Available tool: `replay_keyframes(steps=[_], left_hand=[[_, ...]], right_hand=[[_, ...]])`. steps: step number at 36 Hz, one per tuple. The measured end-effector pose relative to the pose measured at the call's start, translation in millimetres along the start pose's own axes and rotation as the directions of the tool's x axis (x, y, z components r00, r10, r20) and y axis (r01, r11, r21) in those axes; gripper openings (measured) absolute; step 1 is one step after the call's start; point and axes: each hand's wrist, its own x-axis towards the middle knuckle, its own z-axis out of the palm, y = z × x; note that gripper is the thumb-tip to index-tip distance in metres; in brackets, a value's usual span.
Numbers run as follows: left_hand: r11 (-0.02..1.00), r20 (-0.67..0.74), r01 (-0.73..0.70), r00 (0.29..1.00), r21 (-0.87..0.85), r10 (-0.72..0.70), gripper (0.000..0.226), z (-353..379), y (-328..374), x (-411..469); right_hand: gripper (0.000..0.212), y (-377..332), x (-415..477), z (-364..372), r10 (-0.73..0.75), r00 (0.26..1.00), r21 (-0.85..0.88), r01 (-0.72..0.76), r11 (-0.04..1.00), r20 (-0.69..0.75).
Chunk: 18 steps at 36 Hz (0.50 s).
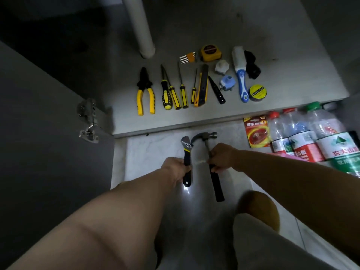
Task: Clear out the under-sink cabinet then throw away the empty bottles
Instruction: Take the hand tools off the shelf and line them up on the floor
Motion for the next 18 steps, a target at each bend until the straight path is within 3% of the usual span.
replay_keyframes(steps=[5,8,12,14,18], left_hand=[[1.0,-0.008,-0.02,1.0,-0.007,0.02,0.023,3.9,2.6,4.4],[0.999,0.021,-0.039,0.999,-0.019,0.039,0.024,4.2,4.3,0.2],[1.0,0.052,-0.03,0.998,0.005,0.03,0.025,0.7,6.0,0.4],[0.996,0.082,-0.028,0.996,0.089,0.021,0.014,-4.6,9.6,-0.5],[0.933,0.161,-0.143,0.983,0.33,0.094,0.028,-30.8,38.1,-13.2]], right_hand=[[0.006,-4.5,1.0,1.3,0.017,1.0,0.123,-0.016,0.992,-0.003],[0.009,-7.1,-5.6,5.7,0.015,0.999,0.289,-0.027,0.957,0.041],[0.03,-9.3,-14.9,11.8,-0.013,0.999,0.297,-0.001,0.955,0.044],[0.032,-14.2,-21.4,12.6,0.001,1.0,0.293,-0.005,0.956,0.015],[0.028,-37.3,-44.3,5.6,-0.017,0.997,0.077,0.011,0.997,0.074]])
